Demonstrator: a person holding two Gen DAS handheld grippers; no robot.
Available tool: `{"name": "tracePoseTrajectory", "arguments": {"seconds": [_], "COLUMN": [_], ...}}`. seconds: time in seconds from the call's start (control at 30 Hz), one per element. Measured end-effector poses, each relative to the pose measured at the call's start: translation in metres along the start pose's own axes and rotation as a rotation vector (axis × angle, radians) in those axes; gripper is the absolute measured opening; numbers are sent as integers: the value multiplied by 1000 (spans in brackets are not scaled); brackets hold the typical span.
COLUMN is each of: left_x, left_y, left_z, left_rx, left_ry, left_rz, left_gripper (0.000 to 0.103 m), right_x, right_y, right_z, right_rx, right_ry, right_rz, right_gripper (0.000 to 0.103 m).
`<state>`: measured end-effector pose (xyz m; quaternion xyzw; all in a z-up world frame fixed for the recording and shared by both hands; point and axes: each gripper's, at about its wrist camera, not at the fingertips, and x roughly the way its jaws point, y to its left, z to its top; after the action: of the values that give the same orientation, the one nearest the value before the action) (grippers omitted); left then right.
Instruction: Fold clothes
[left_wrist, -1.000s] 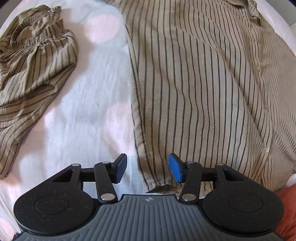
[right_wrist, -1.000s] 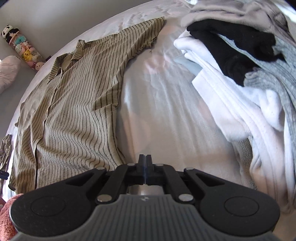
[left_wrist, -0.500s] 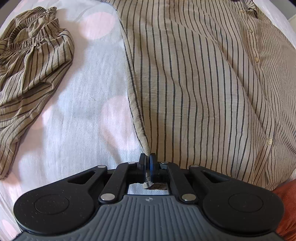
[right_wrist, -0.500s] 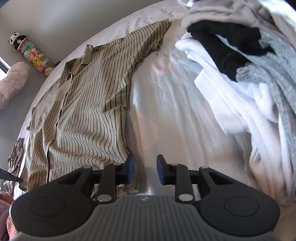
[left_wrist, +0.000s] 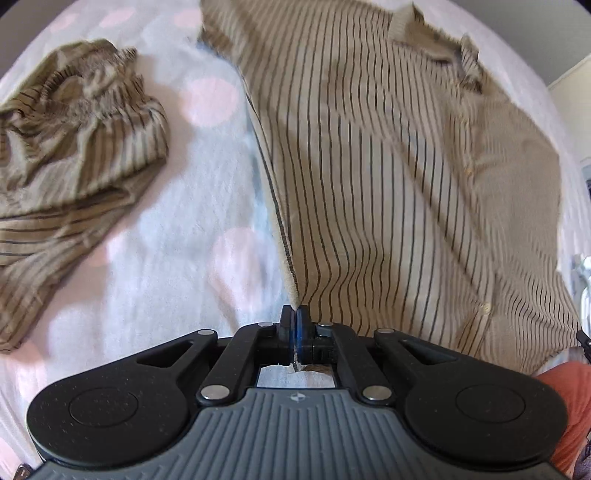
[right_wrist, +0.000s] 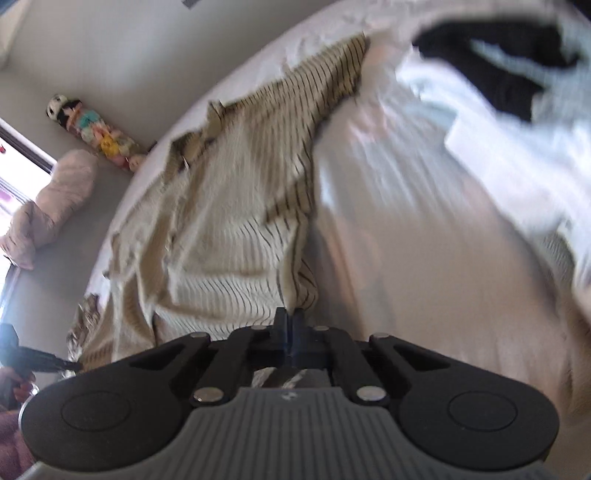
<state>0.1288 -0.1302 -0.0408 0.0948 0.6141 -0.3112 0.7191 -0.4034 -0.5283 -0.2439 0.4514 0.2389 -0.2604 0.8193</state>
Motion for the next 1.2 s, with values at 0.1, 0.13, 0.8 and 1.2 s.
{"name": "tracePoseTrajectory", "arguments": {"seconds": [0.1,0.13,0.8,1.2], "left_x": [-22,-23,30,-13], "left_y": [12,16,33,-98], "left_z": [2,3,-1,-37], "left_rx": [-11,-16,46,481], "left_ry": [-24,-22,126,-47], "left_rz": [-3,1,175,5], "left_gripper": [0,0,4,19], "right_x": [-18,-20,34,28], "right_y": [10,13,11,136], "right_z": [10,11,-12,5], "right_rx": [1,-3,-115,-468], "right_ry": [-22,-18,156,224], "right_rz": [7,3,-224,-79], "right_gripper": [3,3,10,25]}}
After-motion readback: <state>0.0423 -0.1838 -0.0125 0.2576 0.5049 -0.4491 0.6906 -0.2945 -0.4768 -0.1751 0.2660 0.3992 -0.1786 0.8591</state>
